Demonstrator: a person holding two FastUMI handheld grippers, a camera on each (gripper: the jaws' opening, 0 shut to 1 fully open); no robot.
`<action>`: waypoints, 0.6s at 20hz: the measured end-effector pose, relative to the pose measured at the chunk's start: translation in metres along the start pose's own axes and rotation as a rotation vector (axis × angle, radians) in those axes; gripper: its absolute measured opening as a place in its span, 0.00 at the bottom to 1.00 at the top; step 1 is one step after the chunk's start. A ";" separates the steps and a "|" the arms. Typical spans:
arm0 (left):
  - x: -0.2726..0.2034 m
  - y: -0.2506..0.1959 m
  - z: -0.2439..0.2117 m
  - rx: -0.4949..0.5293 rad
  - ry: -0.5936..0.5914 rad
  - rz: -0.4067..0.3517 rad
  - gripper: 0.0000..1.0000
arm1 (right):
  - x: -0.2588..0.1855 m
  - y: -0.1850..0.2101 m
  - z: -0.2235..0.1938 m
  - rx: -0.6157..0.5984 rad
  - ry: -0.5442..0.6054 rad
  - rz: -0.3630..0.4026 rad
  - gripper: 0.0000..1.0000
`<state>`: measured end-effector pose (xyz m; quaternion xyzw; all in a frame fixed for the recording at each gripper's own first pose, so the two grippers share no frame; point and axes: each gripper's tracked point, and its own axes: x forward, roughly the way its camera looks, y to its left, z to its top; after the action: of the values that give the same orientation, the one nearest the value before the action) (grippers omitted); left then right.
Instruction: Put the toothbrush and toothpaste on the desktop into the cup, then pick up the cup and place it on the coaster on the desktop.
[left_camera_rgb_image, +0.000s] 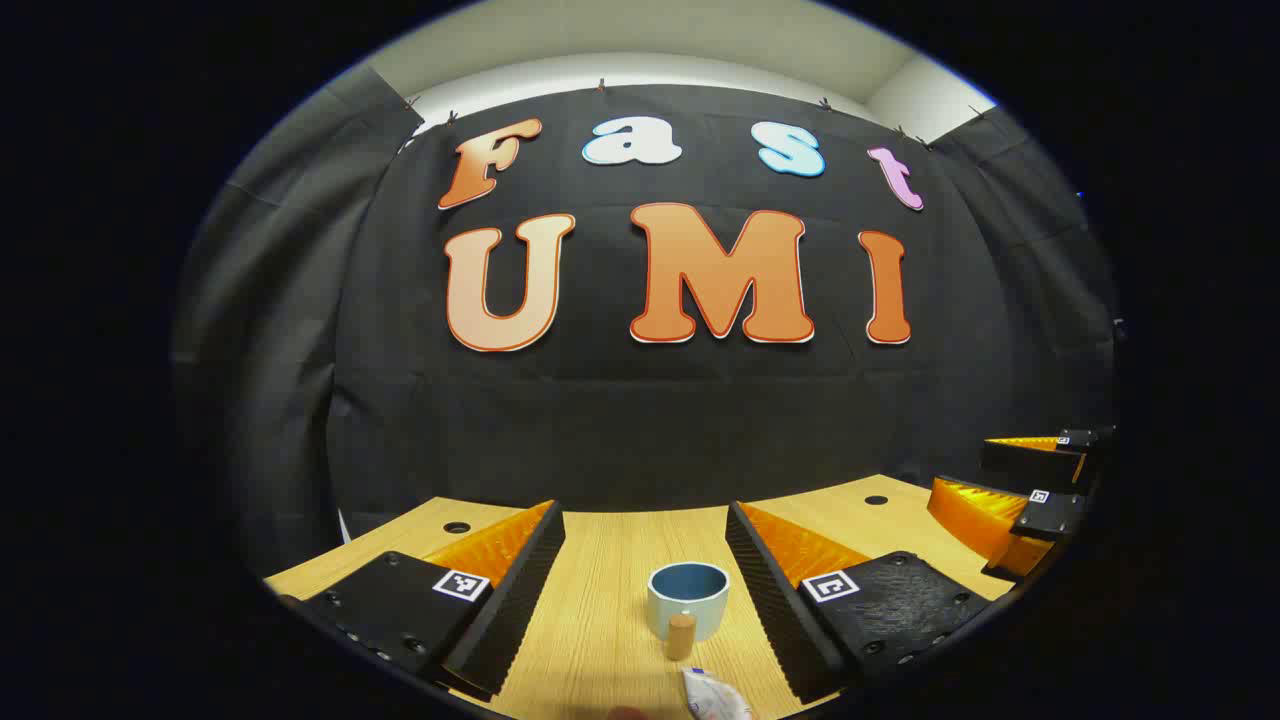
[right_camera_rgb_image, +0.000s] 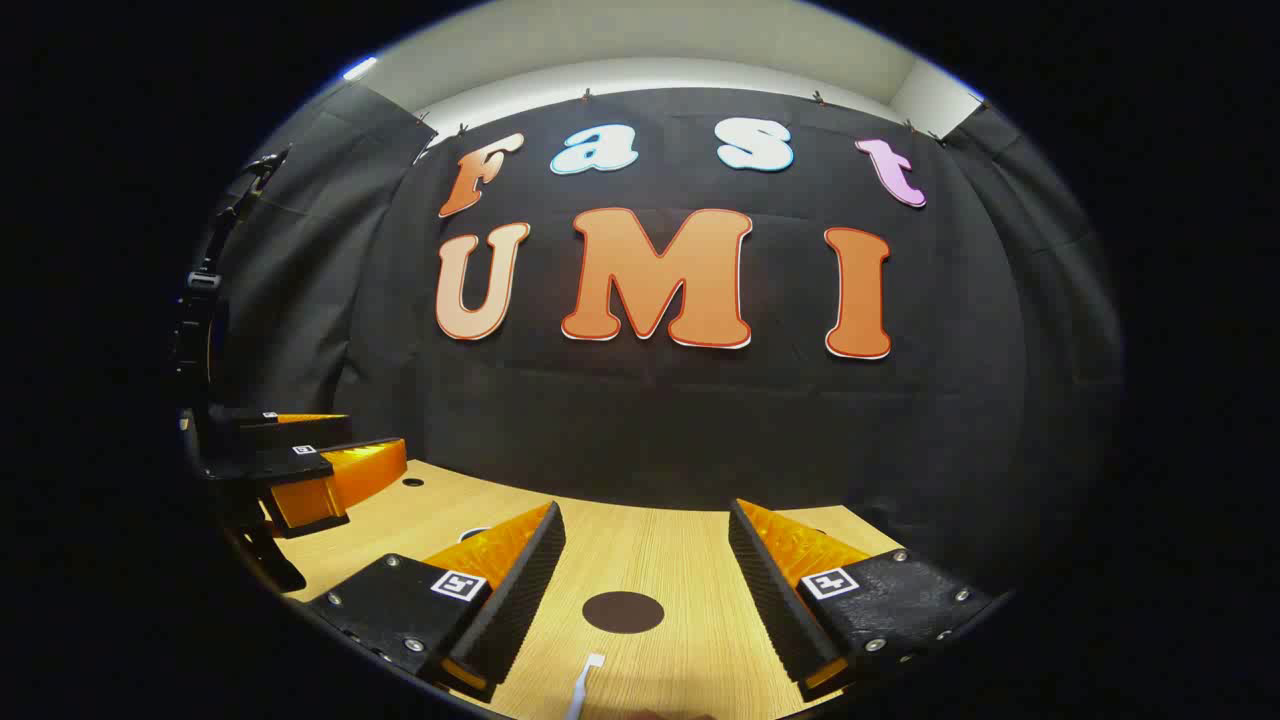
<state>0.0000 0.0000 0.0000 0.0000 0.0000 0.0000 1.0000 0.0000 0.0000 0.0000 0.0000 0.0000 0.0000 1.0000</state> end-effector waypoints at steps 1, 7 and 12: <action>-0.001 0.002 0.000 -0.003 0.001 0.003 0.98 | -0.001 0.000 -0.001 0.004 0.004 0.002 0.98; -0.011 0.014 -0.009 0.007 0.021 0.033 0.98 | -0.003 0.003 -0.006 0.016 0.012 0.016 0.99; -0.016 0.017 -0.007 0.008 0.010 0.040 0.97 | -0.004 0.006 -0.006 0.017 0.016 0.025 0.99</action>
<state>-0.0163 0.0167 -0.0068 0.0042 0.0052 0.0200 0.9998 -0.0039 0.0058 -0.0063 0.0085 0.0082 0.0126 0.9999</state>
